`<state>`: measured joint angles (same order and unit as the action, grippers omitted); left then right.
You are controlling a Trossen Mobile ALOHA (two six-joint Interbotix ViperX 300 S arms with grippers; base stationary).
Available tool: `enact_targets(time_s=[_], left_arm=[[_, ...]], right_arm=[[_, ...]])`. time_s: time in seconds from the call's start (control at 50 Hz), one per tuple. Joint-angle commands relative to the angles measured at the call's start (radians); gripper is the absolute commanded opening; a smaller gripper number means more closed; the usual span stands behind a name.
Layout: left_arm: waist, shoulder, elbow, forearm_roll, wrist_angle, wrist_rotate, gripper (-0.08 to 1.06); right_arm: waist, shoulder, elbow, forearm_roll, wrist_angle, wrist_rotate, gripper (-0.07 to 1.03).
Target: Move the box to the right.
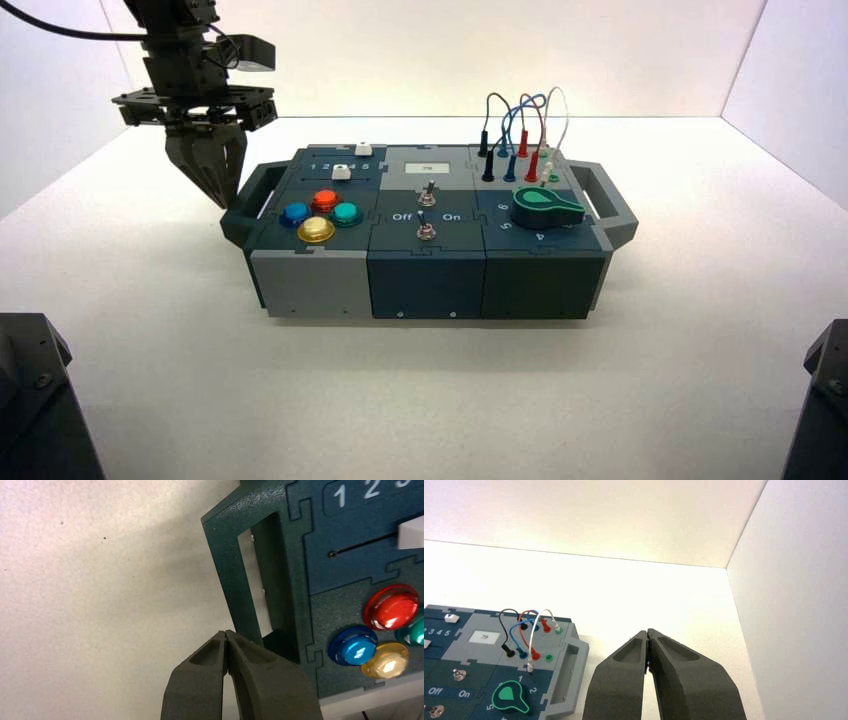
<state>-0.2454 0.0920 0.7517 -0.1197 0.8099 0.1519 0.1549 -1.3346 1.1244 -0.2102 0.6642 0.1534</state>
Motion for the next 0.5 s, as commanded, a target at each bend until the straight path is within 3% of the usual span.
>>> enact_targets(time_s=[0.02,0.5], left_arm=[[-0.002,-0.006,-0.012,0.003,-0.008,0.008,-0.03],[-0.029,-0.023,-0.018,0.005,-0.044,0.021,-0.03]], right_arm=[[-0.009,0.015,-0.029,0.0,-0.009,0.008,-0.02],[-0.009,0.011,-0.028,0.0,-0.008,0.014,-0.02]])
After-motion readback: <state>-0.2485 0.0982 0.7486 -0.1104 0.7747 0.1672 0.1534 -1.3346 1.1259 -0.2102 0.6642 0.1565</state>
